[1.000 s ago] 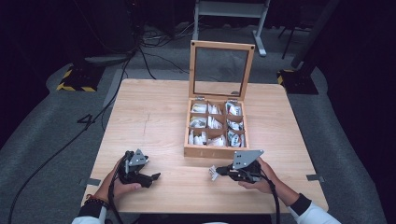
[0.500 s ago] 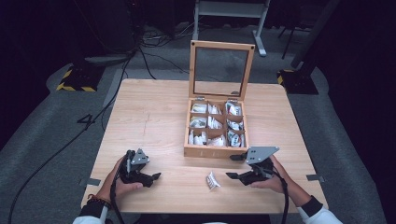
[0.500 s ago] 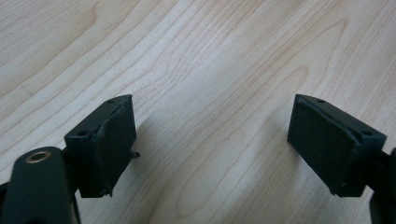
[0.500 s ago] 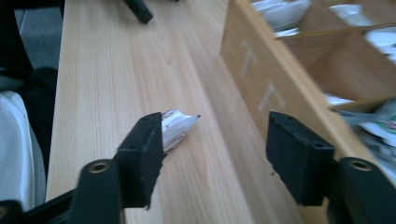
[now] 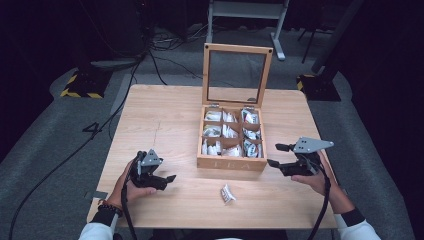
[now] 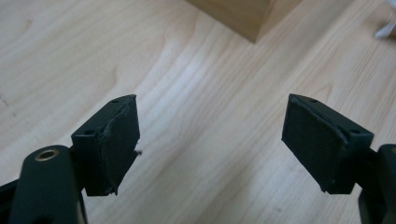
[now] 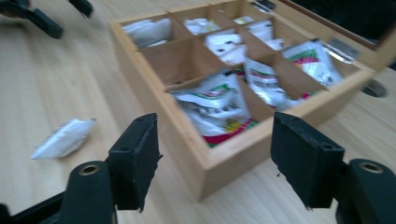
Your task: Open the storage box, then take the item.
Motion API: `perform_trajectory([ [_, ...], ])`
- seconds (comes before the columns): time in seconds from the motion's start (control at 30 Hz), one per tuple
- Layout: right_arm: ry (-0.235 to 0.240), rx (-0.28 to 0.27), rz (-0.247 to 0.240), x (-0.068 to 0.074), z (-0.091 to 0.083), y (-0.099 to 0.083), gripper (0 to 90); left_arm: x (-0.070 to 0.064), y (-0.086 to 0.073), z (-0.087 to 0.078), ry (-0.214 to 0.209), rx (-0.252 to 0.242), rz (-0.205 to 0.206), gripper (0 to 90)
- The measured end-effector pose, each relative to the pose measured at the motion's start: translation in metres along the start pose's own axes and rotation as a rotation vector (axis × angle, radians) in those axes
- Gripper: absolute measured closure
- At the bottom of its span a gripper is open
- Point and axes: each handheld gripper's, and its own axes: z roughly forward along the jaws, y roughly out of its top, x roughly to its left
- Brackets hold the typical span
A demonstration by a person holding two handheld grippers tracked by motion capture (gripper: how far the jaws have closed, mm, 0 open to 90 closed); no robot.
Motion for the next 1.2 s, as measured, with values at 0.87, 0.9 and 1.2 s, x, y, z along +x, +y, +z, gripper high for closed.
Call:
perform_trajectory([
  [0.87,-0.133,0.031,0.202,-0.113,0.049,0.053,28.5,0.066,0.161,0.049,0.078,-0.111,-0.03,18.4],
  [0.9,-0.129,0.03,0.214,-0.116,0.053,0.056,28.5,0.07,0.166,0.055,0.081,-0.106,-0.032,18.4],
  [1.2,-0.156,0.061,0.261,-0.137,0.092,0.075,27.6,0.092,0.197,0.106,0.105,-0.059,-0.102,18.7],
])
